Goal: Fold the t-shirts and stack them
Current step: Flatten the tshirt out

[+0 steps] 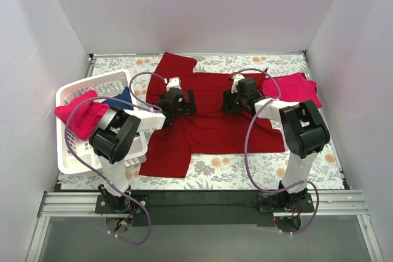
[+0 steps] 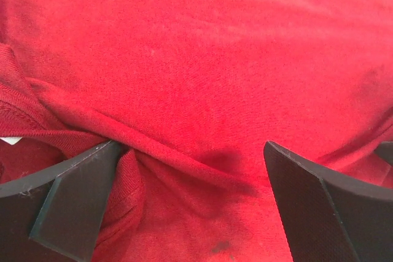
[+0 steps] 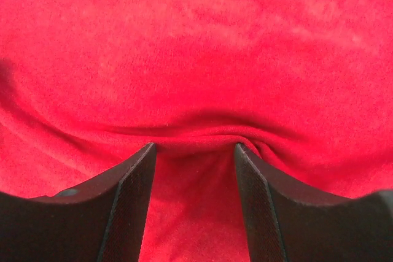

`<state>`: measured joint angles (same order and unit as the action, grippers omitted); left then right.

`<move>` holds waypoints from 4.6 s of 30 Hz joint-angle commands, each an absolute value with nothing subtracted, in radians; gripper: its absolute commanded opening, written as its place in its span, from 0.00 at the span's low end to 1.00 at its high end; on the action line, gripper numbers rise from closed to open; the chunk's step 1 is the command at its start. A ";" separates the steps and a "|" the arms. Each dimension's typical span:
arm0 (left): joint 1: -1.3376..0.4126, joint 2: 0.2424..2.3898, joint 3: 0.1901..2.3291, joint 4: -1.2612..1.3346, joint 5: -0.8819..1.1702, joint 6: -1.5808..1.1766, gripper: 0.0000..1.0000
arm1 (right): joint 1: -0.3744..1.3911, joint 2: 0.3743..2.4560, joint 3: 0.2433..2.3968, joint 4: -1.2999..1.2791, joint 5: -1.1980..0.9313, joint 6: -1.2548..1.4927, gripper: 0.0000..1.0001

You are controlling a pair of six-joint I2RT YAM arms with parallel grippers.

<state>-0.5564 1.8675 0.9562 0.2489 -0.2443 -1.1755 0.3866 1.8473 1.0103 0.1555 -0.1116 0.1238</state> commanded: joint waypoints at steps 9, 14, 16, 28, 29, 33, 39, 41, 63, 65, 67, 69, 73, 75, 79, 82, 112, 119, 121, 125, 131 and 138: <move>-0.606 1.714 0.936 0.216 -0.336 -1.068 0.98 | 0.379 1.784 1.092 0.055 -0.161 0.074 0.50; -0.727 1.504 0.844 0.017 -0.503 -1.196 0.98 | 0.377 1.507 0.916 0.052 -0.143 0.078 0.51; -0.781 1.467 0.799 -0.117 -0.535 -1.265 0.98 | 0.379 1.390 0.858 0.038 -0.140 0.086 0.51; -0.838 1.255 0.620 -0.463 -0.635 -1.650 0.98 | 0.379 1.238 0.673 0.046 -0.172 0.083 0.52; -0.838 1.241 0.606 -0.477 -0.631 -1.682 0.98 | 0.379 1.235 0.667 0.049 -0.172 0.083 0.52; -0.838 1.131 0.583 -0.647 -0.650 -1.810 0.98 | 0.377 1.210 0.649 0.066 -0.192 0.091 0.52; -0.841 1.029 0.535 -0.709 -0.606 -1.873 0.98 | 0.379 1.190 0.629 0.075 -0.210 0.100 0.52; -0.856 1.067 0.541 -0.729 -0.612 -1.894 0.98 | 0.379 1.187 0.624 0.077 -0.207 0.101 0.52; -1.009 1.262 0.551 -0.916 -0.607 -2.171 0.62 | 0.379 1.193 0.617 0.077 -0.187 0.100 0.52; -1.015 1.258 0.532 -0.884 -0.592 -2.169 0.53 | 0.379 1.192 0.617 0.074 -0.183 0.100 0.52; -1.019 1.256 0.508 -0.848 -0.580 -2.160 0.50 | 0.377 1.192 0.617 0.075 -0.175 0.097 0.52; -1.019 1.275 0.494 -0.796 -0.561 -2.143 0.43 | 0.379 1.189 0.615 0.074 -0.167 0.095 0.52; -1.026 1.319 0.511 -0.753 -0.566 -2.123 0.36 | 0.377 1.183 0.615 0.075 -0.146 0.092 0.52; -1.031 1.342 0.529 -0.720 -0.574 -2.109 0.35 | 0.377 1.184 0.614 0.072 -0.140 0.091 0.52; -1.046 1.374 0.555 -0.615 -0.548 -2.063 0.35 | 0.377 1.177 0.615 0.071 -0.130 0.087 0.52; -1.064 1.388 0.589 -0.598 -0.557 -2.048 0.36 | 0.379 1.173 0.614 0.067 -0.123 0.086 0.52; -1.124 1.146 0.549 -1.080 -0.661 -2.418 0.58 | 0.379 1.184 0.609 0.069 -0.179 0.091 0.52; -1.124 1.118 0.494 -0.906 -0.678 -2.367 0.56 | 0.379 1.183 0.607 0.069 -0.175 0.091 0.52; -1.124 1.115 0.482 -0.861 -0.675 -2.336 0.56 | 0.379 1.180 0.606 0.067 -0.172 0.091 0.52; -1.124 1.131 0.468 -0.822 -0.680 -2.335 0.56 | 0.377 1.180 0.606 0.068 -0.172 0.089 0.52; -1.124 1.106 0.460 -0.793 -0.678 -2.335 0.52 | 0.379 1.190 0.607 0.069 -0.173 0.087 0.52; -1.124 1.052 0.465 -0.798 -0.661 -2.319 0.49 | 0.379 1.212 0.612 0.067 -0.175 0.087 0.52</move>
